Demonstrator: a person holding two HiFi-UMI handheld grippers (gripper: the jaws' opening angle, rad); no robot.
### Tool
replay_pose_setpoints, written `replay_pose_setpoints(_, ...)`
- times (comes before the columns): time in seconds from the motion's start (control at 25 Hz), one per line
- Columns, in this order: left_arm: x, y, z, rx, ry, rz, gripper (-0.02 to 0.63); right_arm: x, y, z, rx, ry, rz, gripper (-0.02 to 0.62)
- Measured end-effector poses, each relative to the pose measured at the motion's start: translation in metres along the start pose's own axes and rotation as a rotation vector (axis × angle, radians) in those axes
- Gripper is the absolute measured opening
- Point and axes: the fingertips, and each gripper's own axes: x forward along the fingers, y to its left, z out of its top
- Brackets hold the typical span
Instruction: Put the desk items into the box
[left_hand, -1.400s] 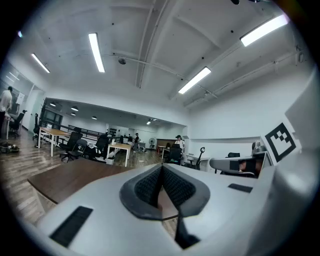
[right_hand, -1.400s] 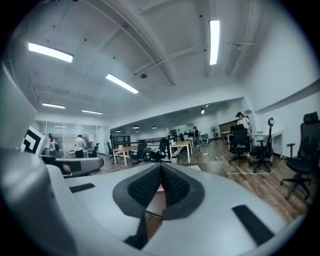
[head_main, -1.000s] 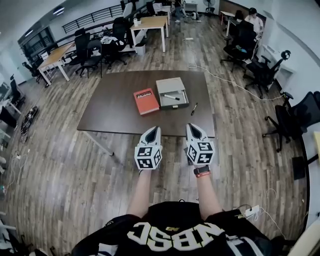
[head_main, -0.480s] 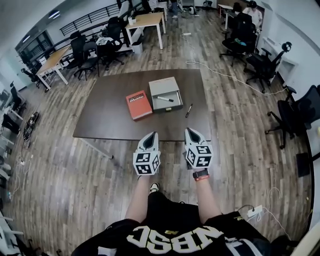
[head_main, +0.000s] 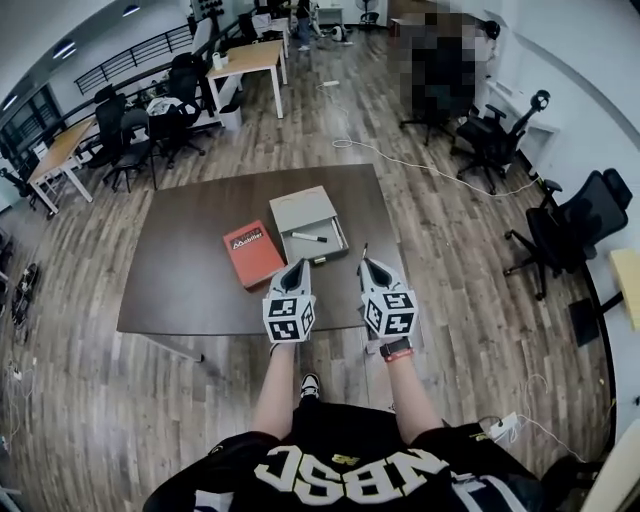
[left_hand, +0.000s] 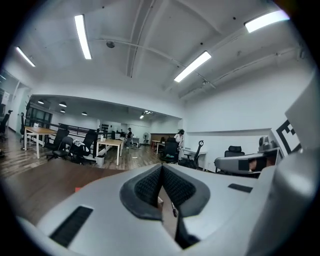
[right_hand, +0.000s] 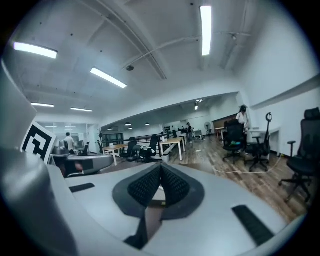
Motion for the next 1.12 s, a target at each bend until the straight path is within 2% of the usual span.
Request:
replay_pose_setpoints(0.16, 0.038, 0.023, 0.015, 0.002, -0.021, -0.059, 0.014, 0.035, -0.019, 0.018, 0.011, -0.018, -0.075, 0.008)
replay_pose_setpoints(0.4, 0.080, 0.038, 0.009, 0.005, -0.008, -0.136, 0.014, 0.073, -0.031, 0.019, -0.009, -0.013, -0.144, 0.008)
replay_pose_setpoints(0.48, 0.090, 0.050, 0.009, 0.013, -0.006, -0.152, 0.014, 0.086, -0.035, 0.018, -0.030, -0.015, -0.181, 0.009)
replay_pose_setpoints(0.68, 0.113, 0.077, -0.007, 0.009, 0.036, -0.187, 0.014, 0.114, -0.040, 0.000, 0.021, -0.004, -0.229, 0.009)
replay_pose_setpoints(1.12, 0.157, 0.051, -0.034, -0.004, 0.110, -0.299, 0.014, 0.131, -0.074, -0.029, 0.072, 0.069, -0.294, 0.016)
